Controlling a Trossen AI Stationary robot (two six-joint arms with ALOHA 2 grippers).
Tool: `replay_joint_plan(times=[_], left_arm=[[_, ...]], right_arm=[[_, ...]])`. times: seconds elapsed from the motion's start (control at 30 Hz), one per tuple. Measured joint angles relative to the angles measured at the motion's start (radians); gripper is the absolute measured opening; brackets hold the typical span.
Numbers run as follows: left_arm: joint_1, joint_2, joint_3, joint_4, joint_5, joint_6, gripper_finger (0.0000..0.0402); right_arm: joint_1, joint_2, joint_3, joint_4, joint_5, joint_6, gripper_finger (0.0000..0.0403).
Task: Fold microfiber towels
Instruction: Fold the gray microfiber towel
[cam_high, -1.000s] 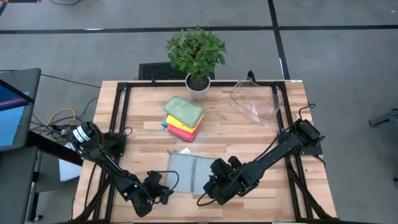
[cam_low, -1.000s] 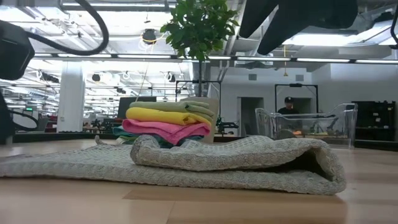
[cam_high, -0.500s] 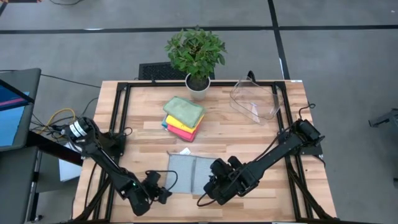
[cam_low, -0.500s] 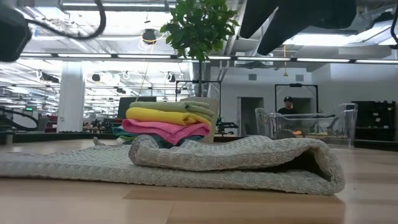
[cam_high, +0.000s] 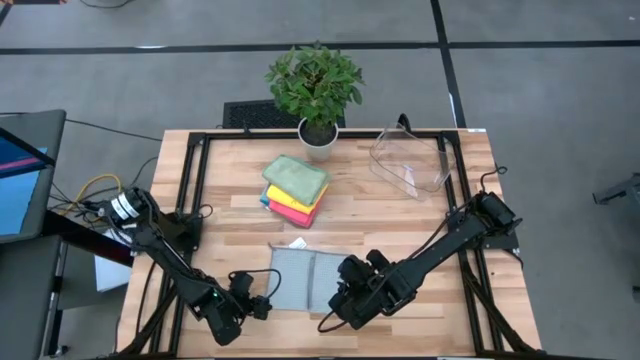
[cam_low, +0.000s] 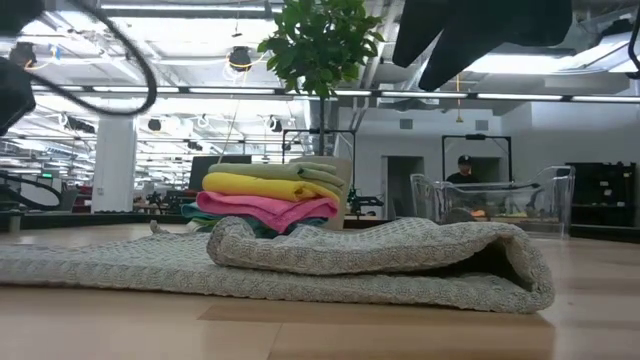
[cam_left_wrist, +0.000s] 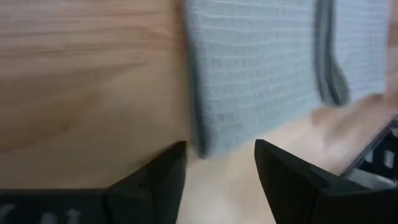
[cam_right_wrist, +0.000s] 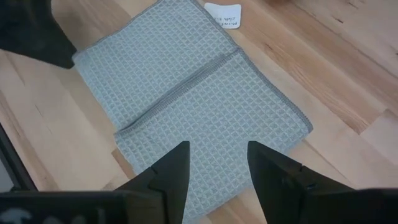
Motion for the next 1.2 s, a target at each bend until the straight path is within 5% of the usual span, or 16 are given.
replay_joint_plan(times=[0.33, 0.63, 0.83, 1.0, 1.2], left_arm=[[0.039, 0.026, 0.003, 0.02, 0.005, -0.026, 0.0178], [0.08, 0.031, 0.0, 0.024, 0.026, 0.07, 0.0083], [0.08, 0.032, -0.001, 0.034, 0.024, 0.089, 0.0012], [0.081, 0.032, -0.001, 0.038, 0.021, 0.102, 0.0013], [0.081, 0.032, -0.001, 0.039, 0.021, 0.103, 0.0018]], right_arm=[[0.0, 0.0, 0.0, -0.028, 0.0, -0.003, 0.0187], [-0.006, 0.0, -0.025, 0.007, -0.025, -0.037, 0.0181], [-0.01, 0.001, -0.209, 0.38, -0.13, -0.158, 0.0109], [0.002, 0.001, -0.306, 0.633, -0.096, -0.309, 0.0017], [0.107, 0.001, -0.353, 0.675, 0.057, -0.321, 0.0015]])
